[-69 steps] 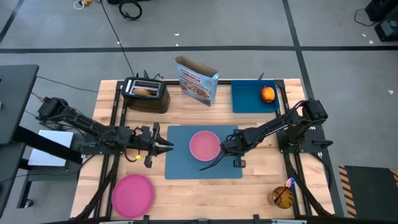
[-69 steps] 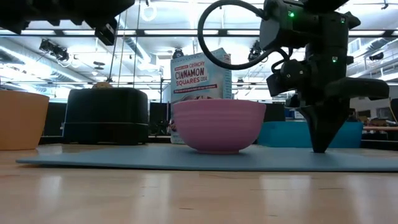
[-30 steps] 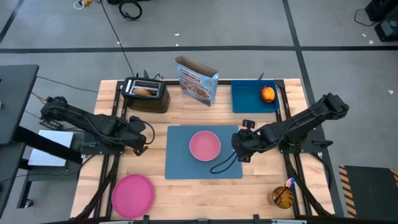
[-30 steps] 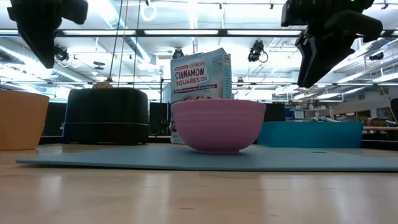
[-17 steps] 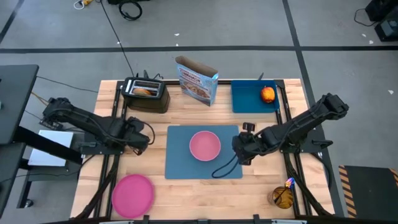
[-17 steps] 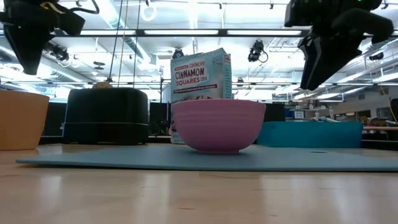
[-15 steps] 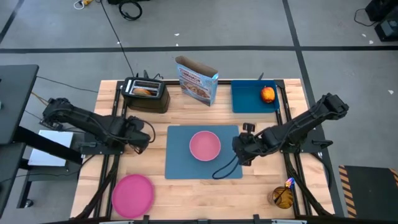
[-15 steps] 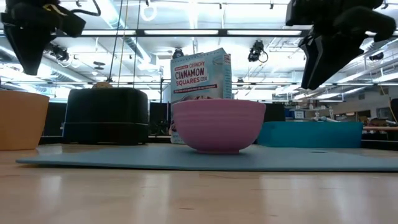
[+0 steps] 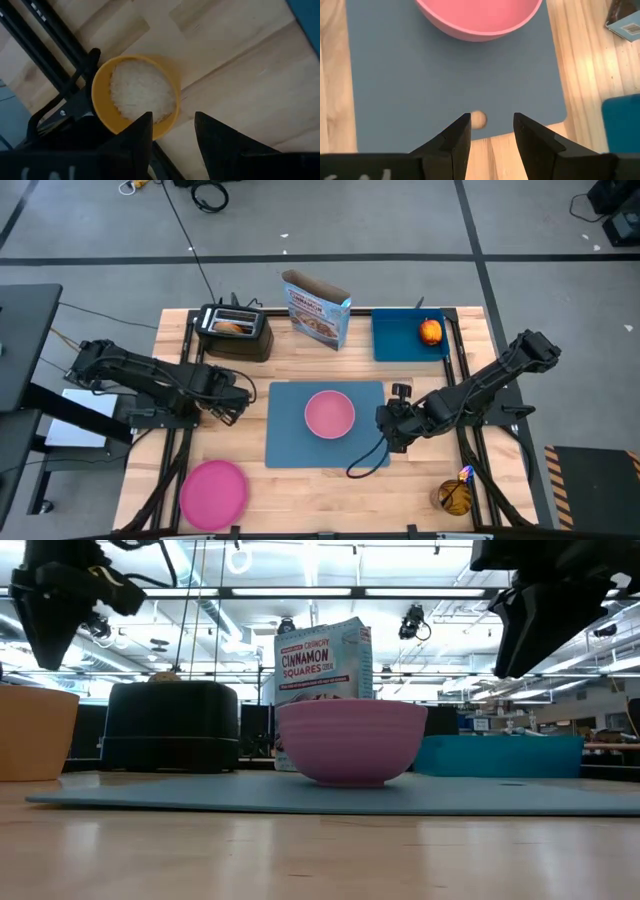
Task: Arrange a breakfast setting
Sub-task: Put the yellow cup of milk on the blue cutting board to the top right of the pink bowl
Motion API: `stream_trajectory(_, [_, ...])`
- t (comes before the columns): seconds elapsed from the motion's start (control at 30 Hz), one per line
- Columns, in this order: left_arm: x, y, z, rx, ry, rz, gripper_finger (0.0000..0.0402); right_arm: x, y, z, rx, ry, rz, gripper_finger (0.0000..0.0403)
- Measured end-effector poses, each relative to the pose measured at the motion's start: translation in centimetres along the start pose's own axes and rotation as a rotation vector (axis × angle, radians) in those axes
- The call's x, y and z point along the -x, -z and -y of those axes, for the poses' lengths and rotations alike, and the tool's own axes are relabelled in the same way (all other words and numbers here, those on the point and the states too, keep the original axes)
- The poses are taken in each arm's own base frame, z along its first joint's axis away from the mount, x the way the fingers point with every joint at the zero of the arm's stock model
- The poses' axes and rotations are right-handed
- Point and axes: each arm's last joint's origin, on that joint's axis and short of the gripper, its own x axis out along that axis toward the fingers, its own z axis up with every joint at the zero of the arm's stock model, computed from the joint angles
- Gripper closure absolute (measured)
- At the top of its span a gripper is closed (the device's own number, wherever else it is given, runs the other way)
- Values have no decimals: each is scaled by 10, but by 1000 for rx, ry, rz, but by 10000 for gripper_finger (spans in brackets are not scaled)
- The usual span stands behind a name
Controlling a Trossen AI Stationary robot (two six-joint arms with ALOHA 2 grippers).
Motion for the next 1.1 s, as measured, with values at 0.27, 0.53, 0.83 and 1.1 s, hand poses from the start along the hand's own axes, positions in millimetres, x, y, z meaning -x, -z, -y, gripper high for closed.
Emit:
stream_trajectory(0.27, [-8,-12,6,-17,-18,-28,246,2,2,-5,13,-12,9,246])
stream_trajectory(0.53, [-9,-34,-14,4,-45,3,246,2,2,-5,5,-15,15,246])
stream_trajectory(0.83, [0,-40,-28,117,63,66,246,2,1,-6,-7,-21,23,246])
stream_trajectory(1.1, [7,2,-6,75,65,70,246,2,0,-5,3,-18,23,246])
